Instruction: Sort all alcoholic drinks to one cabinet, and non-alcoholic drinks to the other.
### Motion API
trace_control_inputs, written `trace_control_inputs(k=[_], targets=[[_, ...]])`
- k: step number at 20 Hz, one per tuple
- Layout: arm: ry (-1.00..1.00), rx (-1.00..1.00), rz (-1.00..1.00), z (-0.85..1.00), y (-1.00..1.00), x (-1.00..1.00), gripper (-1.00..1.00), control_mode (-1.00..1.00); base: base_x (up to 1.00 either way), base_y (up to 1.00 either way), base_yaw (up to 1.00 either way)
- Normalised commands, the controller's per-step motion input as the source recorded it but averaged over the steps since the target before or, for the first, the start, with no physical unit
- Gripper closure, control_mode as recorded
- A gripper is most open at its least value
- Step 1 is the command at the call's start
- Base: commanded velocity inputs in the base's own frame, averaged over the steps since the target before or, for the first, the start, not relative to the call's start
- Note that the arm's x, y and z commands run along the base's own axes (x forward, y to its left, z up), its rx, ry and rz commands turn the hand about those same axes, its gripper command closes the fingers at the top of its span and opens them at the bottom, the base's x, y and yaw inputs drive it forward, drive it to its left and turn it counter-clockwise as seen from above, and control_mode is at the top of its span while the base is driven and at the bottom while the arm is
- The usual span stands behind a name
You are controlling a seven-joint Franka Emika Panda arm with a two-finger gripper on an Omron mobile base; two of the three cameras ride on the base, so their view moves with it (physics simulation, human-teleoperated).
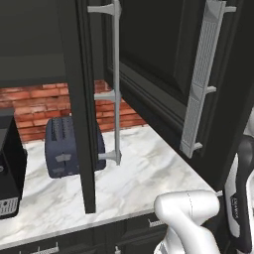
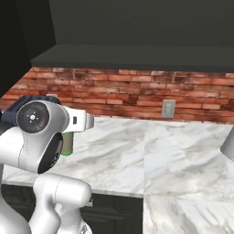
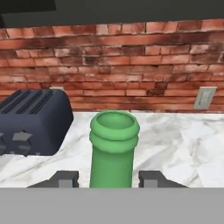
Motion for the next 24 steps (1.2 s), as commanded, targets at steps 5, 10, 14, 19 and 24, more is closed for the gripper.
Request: trace_control_inputs(k=[5, 10, 14, 19, 24], targets=[[-0.01, 0.09, 0.09, 0.72, 0.00, 0.01, 1.00, -1.00, 0.00, 0.00, 0.00], [-0.01, 0.07, 0.12, 0.86, 0.01, 0.01, 1.00, -1.00, 0.00, 0.00, 0.00], [-0.06, 0.01, 0.07, 0.74, 0.16, 0.03, 1.00, -1.00, 0.00, 0.00, 0.00], [-0.29, 0.00, 0.01, 0.66, 0.08, 0.00, 1.00, -1.00, 0.00, 0.00, 0.00], [-0.33, 0.00, 0.00, 0.45, 0.18, 0.03, 1.00, -1.00, 0.00, 0.00, 0.00]])
